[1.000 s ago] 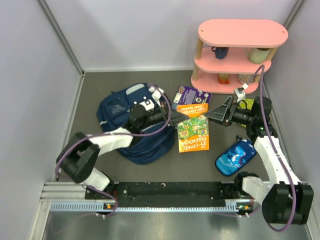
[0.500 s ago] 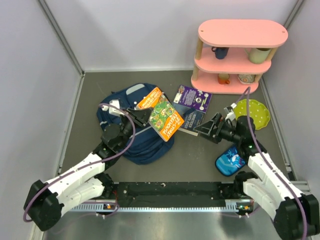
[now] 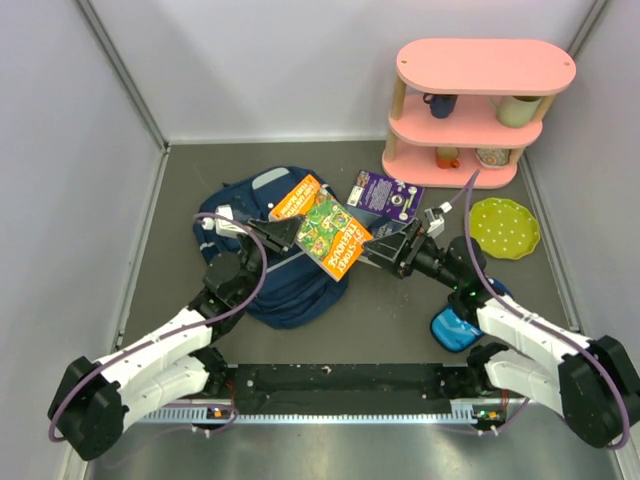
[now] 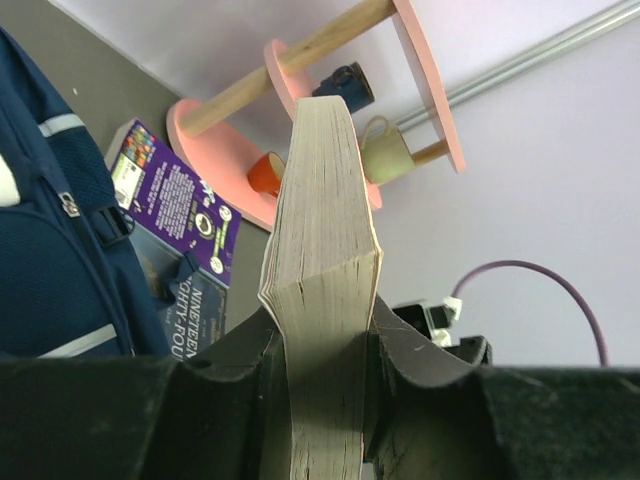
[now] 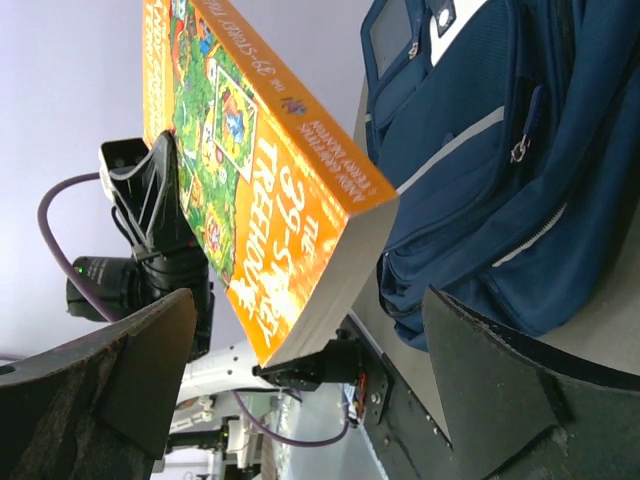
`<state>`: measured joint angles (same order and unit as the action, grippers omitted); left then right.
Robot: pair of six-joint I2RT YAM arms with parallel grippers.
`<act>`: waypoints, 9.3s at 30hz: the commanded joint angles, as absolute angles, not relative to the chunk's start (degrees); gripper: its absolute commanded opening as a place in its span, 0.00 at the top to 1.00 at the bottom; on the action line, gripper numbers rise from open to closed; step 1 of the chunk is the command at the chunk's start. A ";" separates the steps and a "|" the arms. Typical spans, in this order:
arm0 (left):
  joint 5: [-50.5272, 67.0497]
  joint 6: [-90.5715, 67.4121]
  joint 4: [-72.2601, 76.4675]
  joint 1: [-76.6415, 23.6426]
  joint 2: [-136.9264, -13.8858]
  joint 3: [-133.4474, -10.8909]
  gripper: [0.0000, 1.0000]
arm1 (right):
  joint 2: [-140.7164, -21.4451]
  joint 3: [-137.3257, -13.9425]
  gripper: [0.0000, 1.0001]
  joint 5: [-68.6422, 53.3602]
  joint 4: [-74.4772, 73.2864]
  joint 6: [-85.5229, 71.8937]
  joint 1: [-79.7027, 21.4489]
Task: Pack the student bag
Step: Pick up the book from the center of the board, then place the book in the student bag.
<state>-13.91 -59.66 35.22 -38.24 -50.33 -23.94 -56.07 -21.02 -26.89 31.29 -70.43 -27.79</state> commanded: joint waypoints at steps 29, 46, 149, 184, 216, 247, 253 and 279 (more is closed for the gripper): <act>-7.12 -64.71 49.68 -38.06 -55.46 -23.72 0.38 | -68.65 -24.96 1.00 -22.68 56.00 -75.32 -34.54; -5.18 -18.73 -18.71 -41.03 -61.60 -44.64 0.02 | -41.50 -35.94 1.00 9.12 -12.20 -55.55 -34.10; 14.85 -19.42 -13.54 -47.64 -79.89 -53.26 1.00 | -36.12 -41.31 1.00 8.44 -29.62 -47.64 -29.09; -17.14 -15.73 -23.30 -45.26 -59.32 -65.66 1.00 | -37.09 -30.61 1.00 -23.11 -0.81 -63.18 -29.09; -7.21 -18.98 -17.40 -46.50 -63.63 -68.11 1.00 | -80.05 -33.56 1.00 -28.75 46.41 -85.43 -33.84; -10.63 -16.70 -21.01 -46.41 -57.13 -69.79 1.00 | -113.89 -61.96 1.00 -0.18 46.32 -80.86 -49.04; -10.72 -17.58 -20.92 -45.70 -55.37 -68.20 1.00 | -117.14 -66.61 1.00 7.64 42.99 -80.42 -50.36; -7.82 -18.90 -18.54 -39.99 -53.17 -62.93 1.00 | -116.63 -66.89 0.42 -1.23 29.01 -72.16 -51.68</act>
<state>-8.12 -18.13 -27.42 -40.97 -56.12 -62.33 -120.33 -68.34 -1.04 30.13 -73.67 -50.68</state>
